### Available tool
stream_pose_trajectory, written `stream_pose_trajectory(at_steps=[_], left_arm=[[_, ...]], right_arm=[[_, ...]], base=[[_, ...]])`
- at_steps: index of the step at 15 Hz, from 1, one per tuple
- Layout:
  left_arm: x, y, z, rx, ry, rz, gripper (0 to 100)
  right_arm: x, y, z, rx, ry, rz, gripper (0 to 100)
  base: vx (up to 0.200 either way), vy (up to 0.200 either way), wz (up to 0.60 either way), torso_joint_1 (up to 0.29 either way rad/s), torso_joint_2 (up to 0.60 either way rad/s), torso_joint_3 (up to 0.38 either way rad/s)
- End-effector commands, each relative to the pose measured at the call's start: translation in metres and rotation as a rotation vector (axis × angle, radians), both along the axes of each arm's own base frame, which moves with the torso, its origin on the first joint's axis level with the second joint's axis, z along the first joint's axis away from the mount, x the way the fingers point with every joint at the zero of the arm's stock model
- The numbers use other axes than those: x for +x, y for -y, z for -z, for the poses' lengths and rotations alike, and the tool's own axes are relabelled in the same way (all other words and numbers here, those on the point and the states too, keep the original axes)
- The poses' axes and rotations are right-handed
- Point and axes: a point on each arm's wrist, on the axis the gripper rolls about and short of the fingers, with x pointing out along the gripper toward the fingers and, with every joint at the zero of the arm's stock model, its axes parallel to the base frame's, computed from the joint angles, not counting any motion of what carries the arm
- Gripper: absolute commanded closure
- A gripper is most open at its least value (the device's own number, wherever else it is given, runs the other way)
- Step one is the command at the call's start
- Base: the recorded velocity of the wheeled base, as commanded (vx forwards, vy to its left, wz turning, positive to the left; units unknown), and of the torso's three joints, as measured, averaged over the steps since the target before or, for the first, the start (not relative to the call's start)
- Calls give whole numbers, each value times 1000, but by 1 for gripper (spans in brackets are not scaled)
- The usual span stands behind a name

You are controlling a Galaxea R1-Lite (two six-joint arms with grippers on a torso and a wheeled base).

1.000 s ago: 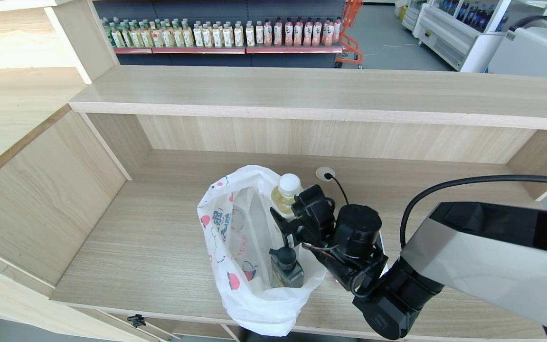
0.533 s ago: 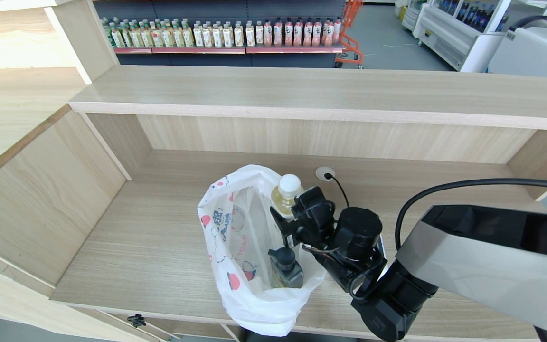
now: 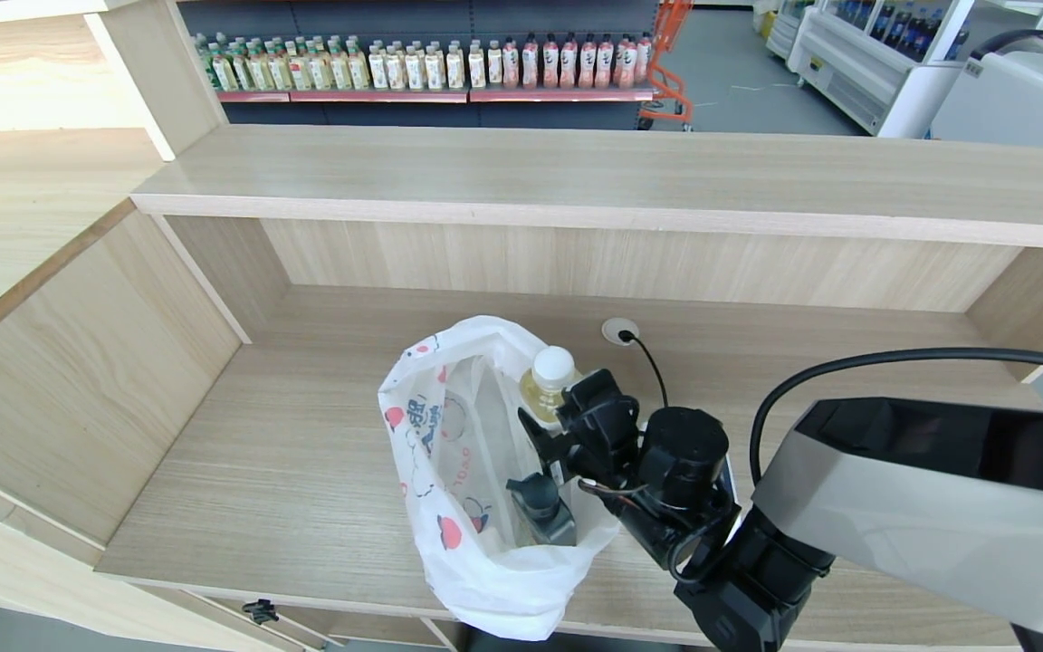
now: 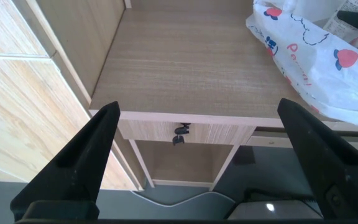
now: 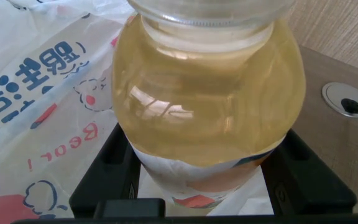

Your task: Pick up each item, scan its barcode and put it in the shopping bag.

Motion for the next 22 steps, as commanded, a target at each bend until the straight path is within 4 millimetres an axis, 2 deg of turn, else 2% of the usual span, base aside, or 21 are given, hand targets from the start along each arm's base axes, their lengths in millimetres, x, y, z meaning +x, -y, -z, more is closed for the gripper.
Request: stream_pose_trajectory(at_steps=[1,6,7,12,15,18,19,21,22], left_arm=[[0,0,0,0,1,0,0],[0,0,0,0,1,0,0],[0,0,0,0,1,0,0],[0,0,0,0,1,0,0],[0,0,0,1,1,0,0],[0,0,0,0,1,0,0],[0,0,0,0,1,0,0],[0,0,0,1,1,0,0],[0,0,0,0,1,0,0]], right_arm=[[0,0,1,-3,-3,0,100],[0,0,1,-1,-4,0,100],[0,0,1,0,-3,0,0],[0,-1,-2,8,4,-3,0],[-2,-1,-15,34,31,-11,0],[-13,3,-53,91,101,-24,0],[-14,3,-57,94,104,-26,0],[-26,11,-90,103,116,-36,0],[-37,17,-116,100,114,-51,0]], base=[[0,0,0,0,0,0],[0,0,0,0,0,0],[0,0,0,0,0,0],[0,0,0,0,0,0],[0,0,0,0,0,0],[0,0,0,0,0,0],[0,0,0,0,0,0],[0,0,0,0,0,0],[0,0,0,0,0,0]])
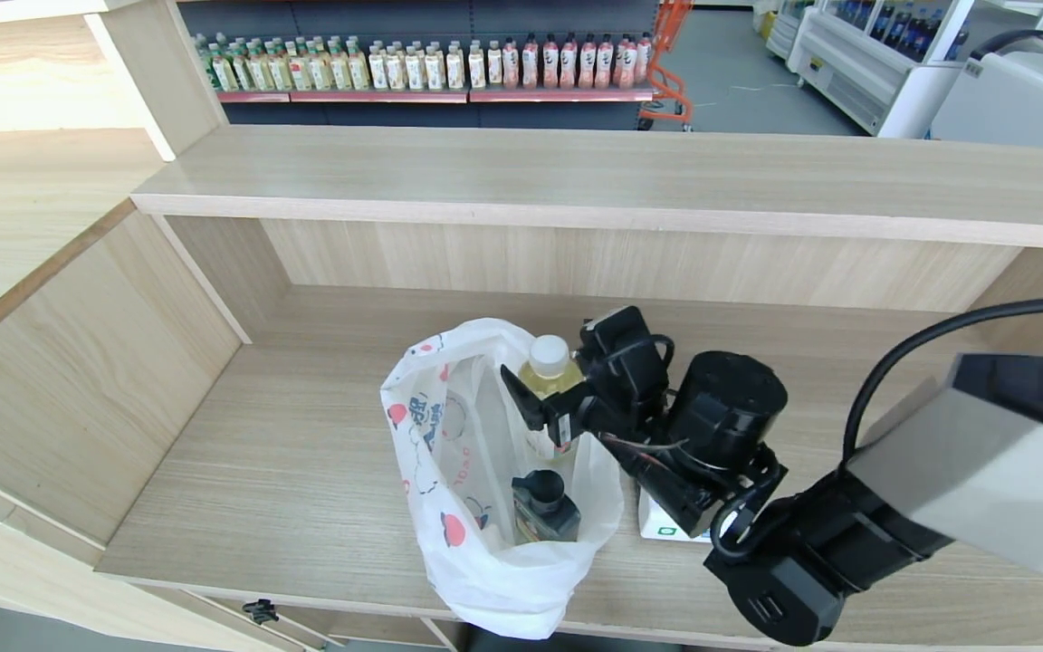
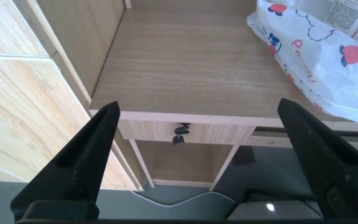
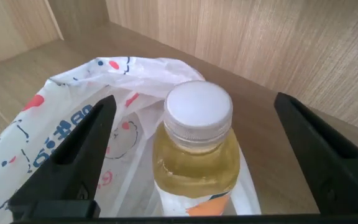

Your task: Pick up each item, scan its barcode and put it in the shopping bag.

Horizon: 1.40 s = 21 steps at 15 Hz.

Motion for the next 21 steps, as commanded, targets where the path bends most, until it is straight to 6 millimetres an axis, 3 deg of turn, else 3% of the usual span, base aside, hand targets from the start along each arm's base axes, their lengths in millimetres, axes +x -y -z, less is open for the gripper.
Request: stream_pose_trajectory(at_steps=[1,2,4,5,9,12,13,17,19,21], left_arm=[[0,0,0,0,0,0,0],[0,0,0,0,0,0,0],[0,0,0,1,1,0,0],[0,0,0,0,0,0,0],[0,0,0,1,1,0,0],[0,0,0,0,0,0,0],[0,0,0,0,0,0,0],[0,0,0,0,0,0,0],[0,0,0,0,0,0,0],[0,0,0,0,0,0,0]], right_arm=[[-27,16,-66,46,50,-22,0],[-34,23,-83,44,51,-18,0],[-40,32,-98,46,59,-3,0],[-51,53,-122,33,82,31,0],[-62,120,-150,7,47,183,0],[-81,183,-141,44,-84,349,0],[-96,202,-134,48,-130,396,0],[-148,252,-114,32,-209,531,0],[-166,256,-109,62,-275,549,0],[-180,257,-91,66,-295,558,0]], base=[[0,0,0,0,0,0],[0,0,0,0,0,0],[0,0,0,0,0,0],[0,0,0,0,0,0],[0,0,0,0,0,0],[0,0,0,0,0,0],[0,0,0,0,0,0],[0,0,0,0,0,0],[0,0,0,0,0,0],[0,0,0,0,0,0]])
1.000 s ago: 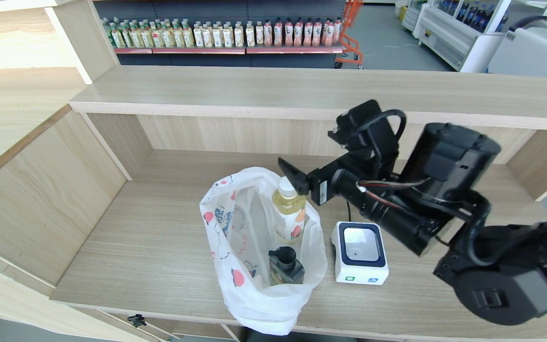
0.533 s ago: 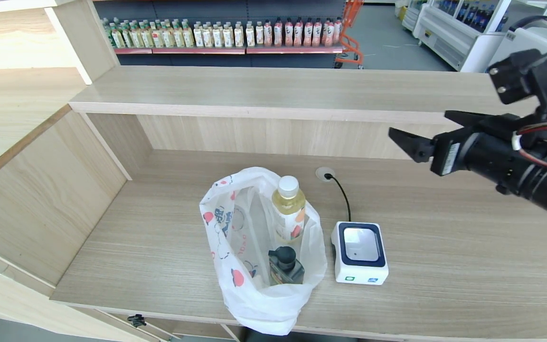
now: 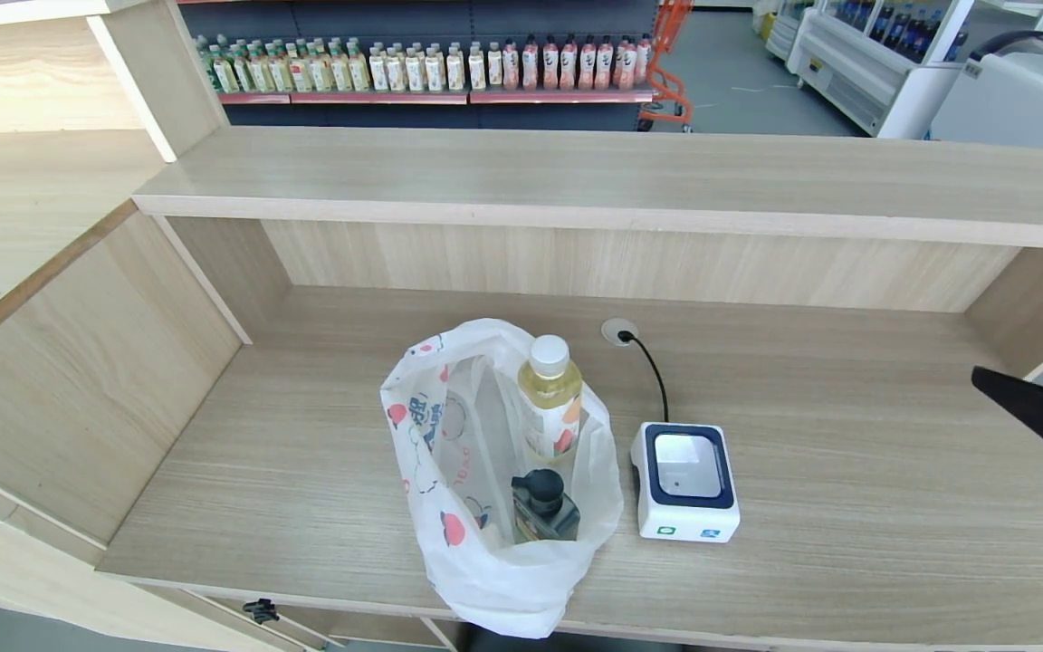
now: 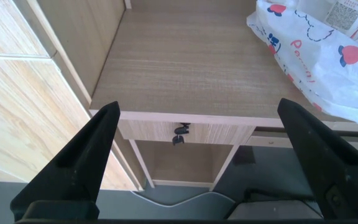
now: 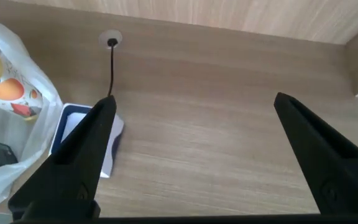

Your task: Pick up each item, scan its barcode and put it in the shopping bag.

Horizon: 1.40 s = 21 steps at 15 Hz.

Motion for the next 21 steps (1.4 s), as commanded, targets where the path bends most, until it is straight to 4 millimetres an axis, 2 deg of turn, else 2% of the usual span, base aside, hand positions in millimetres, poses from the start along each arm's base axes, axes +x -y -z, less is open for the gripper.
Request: stream_pose_trajectory(at_steps=[1,6,12,18,21], left_arm=[[0,0,0,0,0,2,0],[0,0,0,0,0,0,0],[0,0,0,0,0,0,0],[0,0,0,0,0,0,0],[0,0,0,0,0,0,0]], right_arm=[[-29,4,15,5,38,23,0],[-76,6,68,4,26,41,0],[-114,5,117,6,69,40,0],[-136,4,139,4,104,58,0],[-139,4,147,6,92,58,0]], base=[[0,0,0,0,0,0],[0,0,0,0,0,0],[0,0,0,0,0,0],[0,0,0,0,0,0],[0,0,0,0,0,0]])
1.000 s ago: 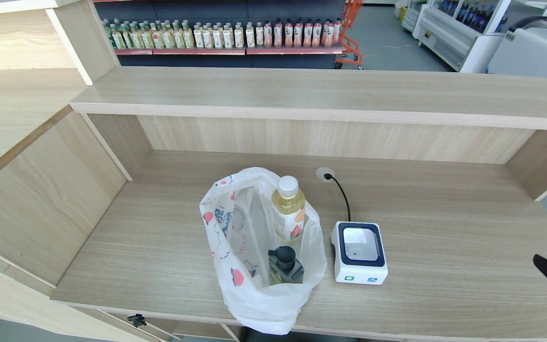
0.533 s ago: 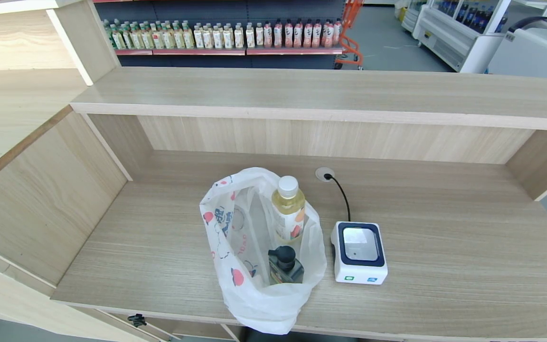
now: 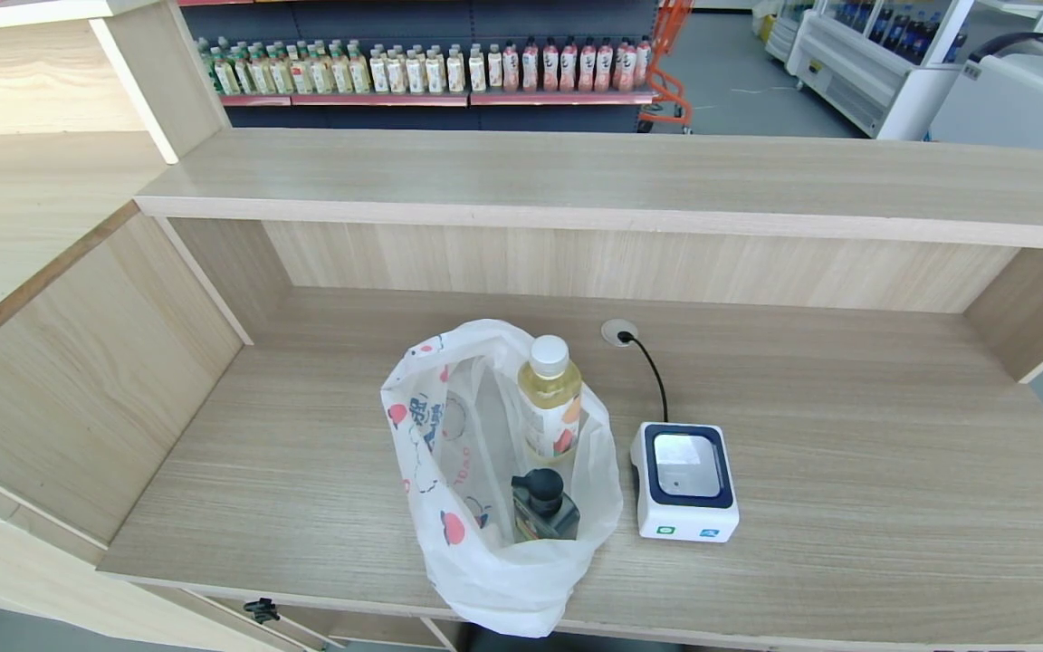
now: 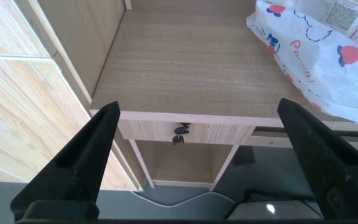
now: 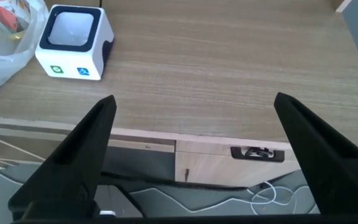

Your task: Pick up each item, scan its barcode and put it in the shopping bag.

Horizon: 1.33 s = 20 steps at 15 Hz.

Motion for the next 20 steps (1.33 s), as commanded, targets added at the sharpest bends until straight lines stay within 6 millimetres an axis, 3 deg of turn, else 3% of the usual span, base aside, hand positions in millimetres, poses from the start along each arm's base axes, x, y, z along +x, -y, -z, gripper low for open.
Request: stream_pose_trajectory(at_steps=[1,20], left_arm=[[0,0,0,0,0,0,0],[0,0,0,2,1,0,0]], right_arm=[[-3,0,2,-3,32,-8,0],[-10,1,9,0,61,-63,0]], base=[[0,0,0,0,0,0],[0,0,0,0,0,0]])
